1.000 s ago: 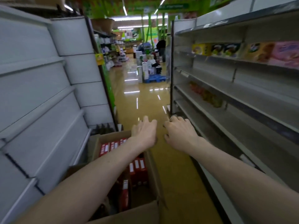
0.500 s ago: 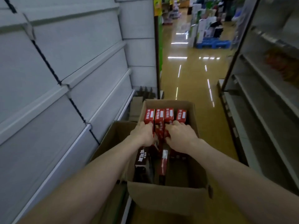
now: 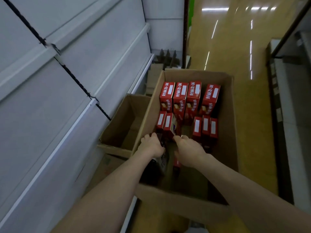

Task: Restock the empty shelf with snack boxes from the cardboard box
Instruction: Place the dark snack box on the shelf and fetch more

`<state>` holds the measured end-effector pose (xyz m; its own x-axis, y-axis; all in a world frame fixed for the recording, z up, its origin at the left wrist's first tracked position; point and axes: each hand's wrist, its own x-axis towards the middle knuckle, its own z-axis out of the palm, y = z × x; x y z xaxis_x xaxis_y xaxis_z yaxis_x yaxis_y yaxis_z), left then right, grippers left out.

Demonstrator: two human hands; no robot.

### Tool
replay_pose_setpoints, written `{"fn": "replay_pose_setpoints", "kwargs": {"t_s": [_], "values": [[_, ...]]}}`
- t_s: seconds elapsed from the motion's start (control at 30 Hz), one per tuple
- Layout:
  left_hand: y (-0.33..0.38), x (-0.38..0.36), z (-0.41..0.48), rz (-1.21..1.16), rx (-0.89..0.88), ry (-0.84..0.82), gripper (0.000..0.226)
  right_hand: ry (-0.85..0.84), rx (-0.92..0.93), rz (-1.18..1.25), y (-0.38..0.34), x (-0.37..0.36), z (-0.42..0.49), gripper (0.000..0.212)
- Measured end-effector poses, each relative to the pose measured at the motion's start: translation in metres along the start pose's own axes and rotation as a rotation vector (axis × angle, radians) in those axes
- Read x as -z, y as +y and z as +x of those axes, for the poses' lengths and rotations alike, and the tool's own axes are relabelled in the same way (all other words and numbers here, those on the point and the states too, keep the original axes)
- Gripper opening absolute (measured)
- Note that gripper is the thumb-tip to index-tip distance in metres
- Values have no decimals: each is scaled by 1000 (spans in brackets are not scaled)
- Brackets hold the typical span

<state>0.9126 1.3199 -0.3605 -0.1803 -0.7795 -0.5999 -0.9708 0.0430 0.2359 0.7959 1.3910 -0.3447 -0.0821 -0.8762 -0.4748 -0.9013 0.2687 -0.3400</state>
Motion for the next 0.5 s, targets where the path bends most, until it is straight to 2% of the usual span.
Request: {"fn": "replay_pose_setpoints", "kwargs": {"t_s": [0.17,0.3,0.37,0.43,0.5], "values": [[-7,-27,15,18,10,3,64,-90,-6,137,8,-27,23,52],[0,-31,22,-77,-59,97,53,-161,-79,331,16,-47,39,30],[6,-35,22,-121,-38,100,57,-198,-103,420,20,-53,44,25],[8,-40,24,-162,15,106,63,-236,-113,505,25,-60,47,31],[7,-43,31,-256,55,98,68,-260,-120,568,29,-67,50,44]]}}
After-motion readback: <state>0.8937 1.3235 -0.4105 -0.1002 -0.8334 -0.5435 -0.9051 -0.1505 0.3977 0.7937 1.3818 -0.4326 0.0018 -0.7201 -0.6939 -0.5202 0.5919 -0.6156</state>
